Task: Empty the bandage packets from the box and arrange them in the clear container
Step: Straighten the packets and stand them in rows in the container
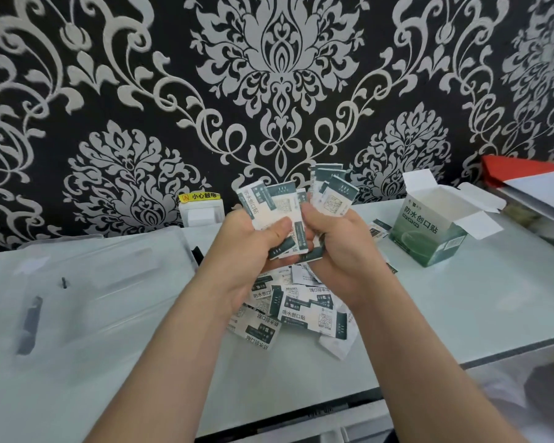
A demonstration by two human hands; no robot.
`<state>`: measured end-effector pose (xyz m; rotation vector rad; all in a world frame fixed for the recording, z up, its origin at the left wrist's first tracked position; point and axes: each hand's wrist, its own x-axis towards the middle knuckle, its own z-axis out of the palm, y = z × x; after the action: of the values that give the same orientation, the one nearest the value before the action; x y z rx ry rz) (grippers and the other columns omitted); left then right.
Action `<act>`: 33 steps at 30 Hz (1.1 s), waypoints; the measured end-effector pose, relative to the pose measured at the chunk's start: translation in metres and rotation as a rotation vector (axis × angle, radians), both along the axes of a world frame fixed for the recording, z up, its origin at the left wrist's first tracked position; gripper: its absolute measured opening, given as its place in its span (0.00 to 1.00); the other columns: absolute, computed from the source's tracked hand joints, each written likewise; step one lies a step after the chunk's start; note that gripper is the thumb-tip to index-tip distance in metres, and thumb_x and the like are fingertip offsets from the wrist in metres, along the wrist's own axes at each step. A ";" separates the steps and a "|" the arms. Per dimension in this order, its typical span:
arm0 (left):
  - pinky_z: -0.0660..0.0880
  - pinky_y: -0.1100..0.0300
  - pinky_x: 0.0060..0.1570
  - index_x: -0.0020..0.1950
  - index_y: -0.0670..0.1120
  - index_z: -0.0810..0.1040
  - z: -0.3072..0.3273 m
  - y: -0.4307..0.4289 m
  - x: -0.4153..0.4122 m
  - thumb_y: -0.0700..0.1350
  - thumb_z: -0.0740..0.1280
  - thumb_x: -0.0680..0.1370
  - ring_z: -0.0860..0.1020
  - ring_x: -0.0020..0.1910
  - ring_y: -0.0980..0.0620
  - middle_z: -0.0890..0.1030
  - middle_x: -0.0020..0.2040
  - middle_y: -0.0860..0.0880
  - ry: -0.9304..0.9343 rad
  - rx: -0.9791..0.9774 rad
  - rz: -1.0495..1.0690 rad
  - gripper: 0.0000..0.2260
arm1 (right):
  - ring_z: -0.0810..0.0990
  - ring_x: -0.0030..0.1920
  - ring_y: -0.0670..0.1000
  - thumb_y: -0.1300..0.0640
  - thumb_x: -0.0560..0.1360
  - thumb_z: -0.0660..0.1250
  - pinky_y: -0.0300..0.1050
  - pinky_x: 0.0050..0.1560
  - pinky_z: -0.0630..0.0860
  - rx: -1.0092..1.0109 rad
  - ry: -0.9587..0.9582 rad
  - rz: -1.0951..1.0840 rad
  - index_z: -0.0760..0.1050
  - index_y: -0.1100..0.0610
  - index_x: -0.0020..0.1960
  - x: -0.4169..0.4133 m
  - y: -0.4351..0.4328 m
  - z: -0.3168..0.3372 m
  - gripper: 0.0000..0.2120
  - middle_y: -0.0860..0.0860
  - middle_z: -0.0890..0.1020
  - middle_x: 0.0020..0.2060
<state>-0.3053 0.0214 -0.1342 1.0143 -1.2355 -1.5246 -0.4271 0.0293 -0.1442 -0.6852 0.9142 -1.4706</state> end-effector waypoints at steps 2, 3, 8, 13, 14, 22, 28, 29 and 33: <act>0.80 0.60 0.35 0.60 0.45 0.78 0.000 -0.001 0.001 0.34 0.62 0.80 0.85 0.45 0.48 0.86 0.48 0.46 -0.013 0.002 -0.027 0.12 | 0.79 0.53 0.63 0.65 0.79 0.62 0.61 0.60 0.74 0.016 -0.037 0.061 0.76 0.69 0.59 0.001 0.000 0.000 0.12 0.65 0.82 0.55; 0.80 0.60 0.35 0.61 0.45 0.77 0.001 -0.002 0.002 0.34 0.62 0.80 0.85 0.46 0.48 0.86 0.49 0.46 -0.014 0.008 -0.033 0.12 | 0.81 0.53 0.62 0.62 0.80 0.62 0.56 0.57 0.78 0.019 -0.058 0.097 0.76 0.69 0.60 0.002 0.000 0.002 0.13 0.64 0.82 0.54; 0.81 0.54 0.38 0.61 0.46 0.75 0.001 -0.007 0.006 0.36 0.65 0.79 0.85 0.45 0.48 0.85 0.52 0.46 -0.089 -0.007 -0.042 0.12 | 0.80 0.60 0.62 0.58 0.81 0.60 0.59 0.62 0.75 0.003 -0.073 0.216 0.73 0.66 0.65 0.004 0.002 0.001 0.17 0.63 0.81 0.58; 0.78 0.61 0.29 0.59 0.48 0.74 0.002 -0.006 0.007 0.40 0.71 0.76 0.85 0.35 0.51 0.84 0.46 0.47 -0.330 -0.138 0.056 0.13 | 0.83 0.53 0.63 0.63 0.81 0.59 0.55 0.42 0.82 0.054 -0.051 0.141 0.74 0.64 0.63 0.005 -0.001 -0.003 0.13 0.63 0.83 0.55; 0.77 0.63 0.28 0.59 0.48 0.75 0.003 -0.006 0.008 0.40 0.71 0.76 0.84 0.33 0.52 0.84 0.45 0.48 -0.362 -0.182 0.101 0.12 | 0.83 0.53 0.63 0.63 0.81 0.59 0.55 0.42 0.82 0.068 -0.079 0.117 0.74 0.65 0.63 0.004 -0.002 -0.004 0.13 0.63 0.83 0.54; 0.75 0.59 0.27 0.68 0.60 0.62 -0.003 -0.001 0.002 0.45 0.64 0.80 0.78 0.28 0.57 0.78 0.37 0.52 -0.627 -0.436 -0.101 0.21 | 0.78 0.30 0.56 0.53 0.82 0.59 0.44 0.24 0.69 0.070 -0.129 0.160 0.75 0.62 0.57 0.010 -0.002 -0.002 0.14 0.58 0.81 0.37; 0.78 0.55 0.36 0.75 0.63 0.41 0.001 -0.001 0.006 0.55 0.66 0.77 0.79 0.36 0.54 0.81 0.45 0.50 -0.946 -0.432 -0.147 0.38 | 0.83 0.37 0.54 0.58 0.78 0.66 0.46 0.34 0.79 0.035 -0.034 0.166 0.79 0.58 0.54 0.013 0.000 -0.001 0.07 0.55 0.83 0.40; 0.78 0.51 0.42 0.76 0.62 0.40 0.004 0.002 0.007 0.59 0.67 0.75 0.80 0.41 0.52 0.81 0.49 0.51 -1.067 -0.477 -0.106 0.41 | 0.83 0.38 0.53 0.60 0.77 0.67 0.46 0.37 0.79 0.036 -0.029 0.145 0.81 0.59 0.52 0.014 0.000 0.000 0.06 0.55 0.83 0.40; 0.74 0.53 0.44 0.76 0.62 0.47 0.018 0.004 0.016 0.63 0.72 0.69 0.76 0.44 0.51 0.74 0.43 0.55 -1.164 -0.648 0.105 0.44 | 0.76 0.30 0.50 0.62 0.77 0.66 0.45 0.33 0.75 0.034 0.119 0.029 0.76 0.63 0.51 0.008 -0.006 -0.005 0.04 0.53 0.74 0.31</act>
<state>-0.2891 0.0259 -0.1160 1.4915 -2.1932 -0.2480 -0.4194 0.0234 -0.1490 -0.7645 1.0140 -1.3973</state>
